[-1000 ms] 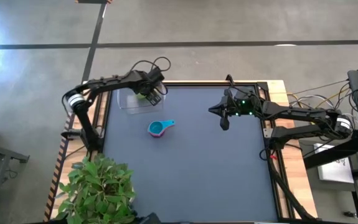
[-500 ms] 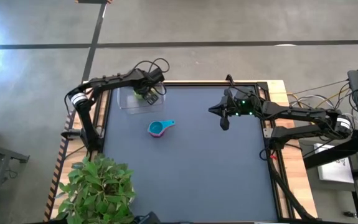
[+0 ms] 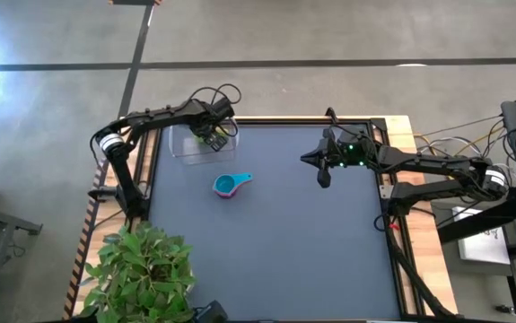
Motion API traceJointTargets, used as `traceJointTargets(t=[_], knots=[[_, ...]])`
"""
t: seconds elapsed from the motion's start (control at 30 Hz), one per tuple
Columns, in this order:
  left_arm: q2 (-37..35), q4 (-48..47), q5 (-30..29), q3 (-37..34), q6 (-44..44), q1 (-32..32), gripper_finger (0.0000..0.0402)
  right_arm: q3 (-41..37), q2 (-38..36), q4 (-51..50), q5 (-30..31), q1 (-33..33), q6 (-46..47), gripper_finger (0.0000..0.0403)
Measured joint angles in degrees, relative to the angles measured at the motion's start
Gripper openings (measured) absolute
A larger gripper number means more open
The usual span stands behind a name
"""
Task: Nest measuring cups in basket
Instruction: Remove the nested measuring cups from the transparent bin
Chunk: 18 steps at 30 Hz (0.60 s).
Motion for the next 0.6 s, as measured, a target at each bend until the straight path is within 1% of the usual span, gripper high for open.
traceJointTargets(t=[0.07,0.17,0.6], knots=[[0.02,0.02,0.48,-0.04,-0.11,0.06,0.0148,0.00,0.00,0.00,0.00,0.00,0.09,0.0022],[0.24,0.32,4.76,-0.13,-0.53,0.68,0.0148,0.00,0.01,0.01,0.00,0.00,0.09,0.0022],[0.26,-0.40,5.65,-0.15,-1.08,1.29,0.0148,0.00,0.02,0.02,-0.02,0.00,0.54,0.0022]])
